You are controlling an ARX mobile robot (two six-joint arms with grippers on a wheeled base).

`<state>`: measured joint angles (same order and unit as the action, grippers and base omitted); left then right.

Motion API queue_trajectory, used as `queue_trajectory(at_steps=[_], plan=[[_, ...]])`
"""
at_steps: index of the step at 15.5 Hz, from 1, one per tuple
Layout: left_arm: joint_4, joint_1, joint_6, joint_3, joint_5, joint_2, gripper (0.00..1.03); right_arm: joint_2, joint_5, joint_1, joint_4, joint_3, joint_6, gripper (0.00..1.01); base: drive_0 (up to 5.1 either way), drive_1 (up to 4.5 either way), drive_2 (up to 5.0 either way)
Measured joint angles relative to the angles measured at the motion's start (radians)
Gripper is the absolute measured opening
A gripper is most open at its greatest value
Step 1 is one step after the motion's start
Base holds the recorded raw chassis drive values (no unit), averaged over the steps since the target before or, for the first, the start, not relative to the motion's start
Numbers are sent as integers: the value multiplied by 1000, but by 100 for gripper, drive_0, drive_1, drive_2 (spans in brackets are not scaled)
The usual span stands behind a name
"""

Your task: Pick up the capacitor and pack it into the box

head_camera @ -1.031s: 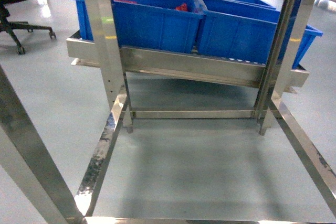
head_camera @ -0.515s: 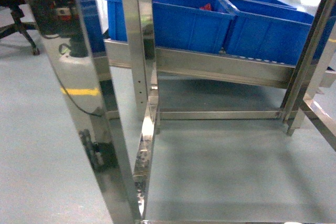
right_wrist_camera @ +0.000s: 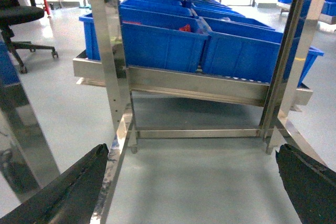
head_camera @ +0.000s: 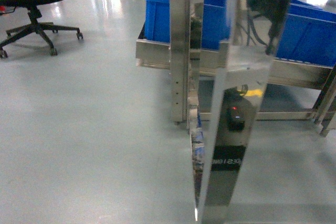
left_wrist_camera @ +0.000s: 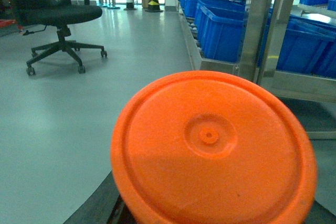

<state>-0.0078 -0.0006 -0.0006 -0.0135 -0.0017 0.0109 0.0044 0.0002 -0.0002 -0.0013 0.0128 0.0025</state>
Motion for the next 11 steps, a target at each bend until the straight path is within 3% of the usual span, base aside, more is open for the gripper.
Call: queue_trajectory(at_steps=[11], plan=[[0,0,0,0,1,0,44,0,0,0,-5,0,0,98,-501,245,245]])
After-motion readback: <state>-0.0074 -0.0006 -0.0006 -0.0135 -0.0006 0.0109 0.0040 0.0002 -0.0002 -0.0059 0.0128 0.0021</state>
